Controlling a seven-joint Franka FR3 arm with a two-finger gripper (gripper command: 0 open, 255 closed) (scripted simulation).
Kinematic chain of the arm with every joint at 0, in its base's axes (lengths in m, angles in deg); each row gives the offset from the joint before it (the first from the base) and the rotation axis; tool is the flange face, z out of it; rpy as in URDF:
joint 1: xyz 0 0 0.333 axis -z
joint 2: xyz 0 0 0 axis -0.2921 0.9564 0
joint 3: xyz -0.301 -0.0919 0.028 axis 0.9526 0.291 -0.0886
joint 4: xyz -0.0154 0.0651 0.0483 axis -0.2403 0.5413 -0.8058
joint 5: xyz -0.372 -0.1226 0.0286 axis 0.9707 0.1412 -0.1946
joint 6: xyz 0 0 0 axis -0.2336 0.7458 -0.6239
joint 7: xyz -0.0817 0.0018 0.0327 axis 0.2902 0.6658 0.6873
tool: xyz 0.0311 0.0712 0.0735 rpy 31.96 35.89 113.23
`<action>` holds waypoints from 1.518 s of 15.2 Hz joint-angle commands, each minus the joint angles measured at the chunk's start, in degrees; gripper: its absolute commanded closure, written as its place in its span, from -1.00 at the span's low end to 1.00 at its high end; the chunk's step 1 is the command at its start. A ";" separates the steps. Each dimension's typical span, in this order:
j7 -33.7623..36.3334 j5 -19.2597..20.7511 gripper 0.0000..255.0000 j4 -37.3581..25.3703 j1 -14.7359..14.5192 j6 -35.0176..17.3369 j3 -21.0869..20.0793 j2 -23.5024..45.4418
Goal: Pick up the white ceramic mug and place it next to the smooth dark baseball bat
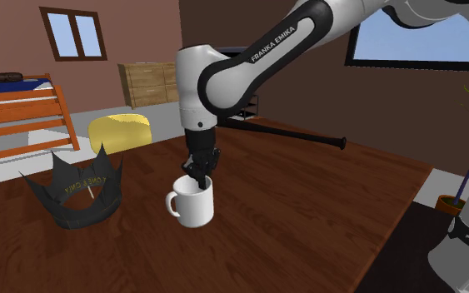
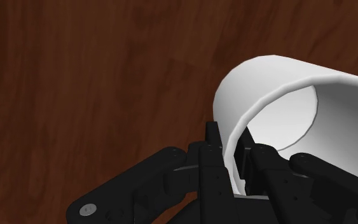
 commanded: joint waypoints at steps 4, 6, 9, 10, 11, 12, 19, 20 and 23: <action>-0.40 -0.79 1.00 -1.17 0.21 3.03 -0.45 -1.96; -0.58 -1.09 1.00 -1.70 0.31 4.26 -0.60 -2.70; -0.84 -1.52 1.00 -2.60 0.43 6.15 -0.81 -3.74; -0.92 -1.66 1.00 -2.93 0.47 6.78 -0.87 -4.06; -1.00 -1.79 1.00 -3.27 0.50 7.43 -0.93 -4.38; -1.08 -1.92 1.00 -3.62 0.53 8.07 -0.99 -4.69; -1.57 -2.71 1.00 -6.50 0.68 12.71 -1.34 -6.55; -1.63 -2.81 1.00 -6.97 0.69 13.39 -1.38 -6.77; -1.79 -3.07 1.00 -8.47 0.71 15.45 -1.49 -7.37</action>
